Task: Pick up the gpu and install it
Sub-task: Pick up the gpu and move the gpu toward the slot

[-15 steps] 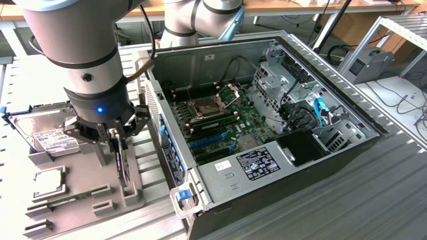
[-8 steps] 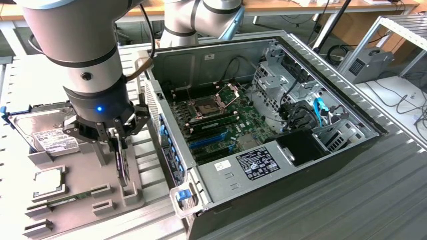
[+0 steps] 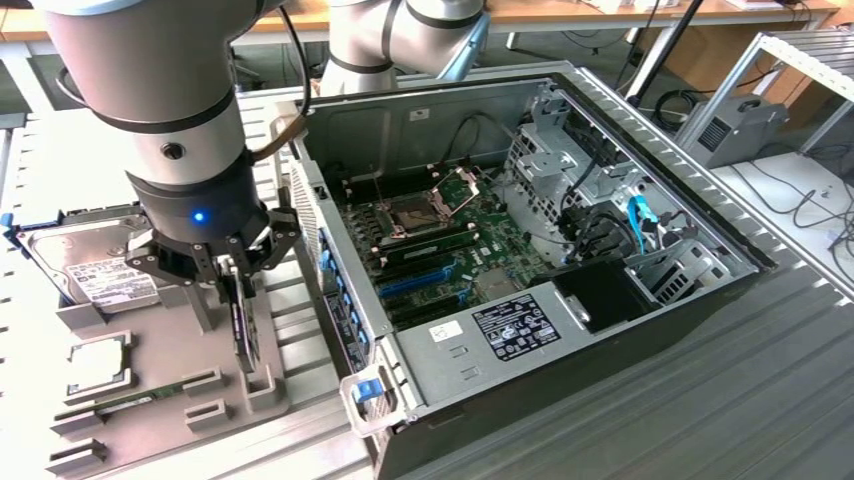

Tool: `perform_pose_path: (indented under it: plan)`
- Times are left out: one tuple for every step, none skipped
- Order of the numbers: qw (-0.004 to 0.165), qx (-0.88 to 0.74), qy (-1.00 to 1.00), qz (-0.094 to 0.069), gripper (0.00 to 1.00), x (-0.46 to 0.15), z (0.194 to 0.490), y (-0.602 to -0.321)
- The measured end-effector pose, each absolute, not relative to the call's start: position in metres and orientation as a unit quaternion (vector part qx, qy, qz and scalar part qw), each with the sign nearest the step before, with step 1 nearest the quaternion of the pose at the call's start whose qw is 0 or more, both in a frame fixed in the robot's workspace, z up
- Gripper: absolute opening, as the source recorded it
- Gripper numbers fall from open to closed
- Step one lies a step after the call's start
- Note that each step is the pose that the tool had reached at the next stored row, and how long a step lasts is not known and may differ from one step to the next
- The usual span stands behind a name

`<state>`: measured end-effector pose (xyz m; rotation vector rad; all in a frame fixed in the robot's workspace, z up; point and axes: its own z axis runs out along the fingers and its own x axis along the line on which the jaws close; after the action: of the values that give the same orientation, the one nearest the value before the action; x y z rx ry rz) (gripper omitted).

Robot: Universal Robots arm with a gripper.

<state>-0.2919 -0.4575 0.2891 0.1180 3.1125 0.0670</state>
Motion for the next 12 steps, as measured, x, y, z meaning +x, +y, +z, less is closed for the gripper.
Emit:
perform_pose_path:
  plan:
    - [0.013, 0.038, 0.999, 0.021, 0.26, -0.2918, 0.2893, -0.4575]
    - [0.013, 0.038, 0.999, 0.021, 0.26, -0.2918, 0.2896, -0.4575]
    - [0.013, 0.038, 0.999, 0.021, 0.26, -0.2918, 0.2897, -0.4576]
    - [0.013, 0.038, 0.999, 0.021, 0.26, -0.2919, 0.2900, -0.4575]
    - [0.013, 0.038, 0.999, 0.022, 0.26, -0.2919, 0.2902, -0.4575]
    - [0.013, 0.038, 0.999, 0.021, 0.26, -0.2919, 0.2904, -0.4575]
    - [0.013, 0.038, 0.999, 0.021, 0.26, -0.2919, 0.2905, -0.4575]
    - [0.013, 0.038, 0.999, 0.021, 0.26, -0.2919, 0.2908, -0.4575]
    - [0.013, 0.038, 0.999, 0.021, 0.26, -0.2918, 0.2910, -0.4575]
    - [0.013, 0.038, 0.999, 0.022, 0.26, -0.2918, 0.2912, -0.4575]
    - [0.013, 0.038, 0.999, 0.021, 0.26, -0.2919, 0.2914, -0.4576]
    - [0.013, 0.038, 0.999, 0.022, 0.26, -0.2919, 0.2916, -0.4575]
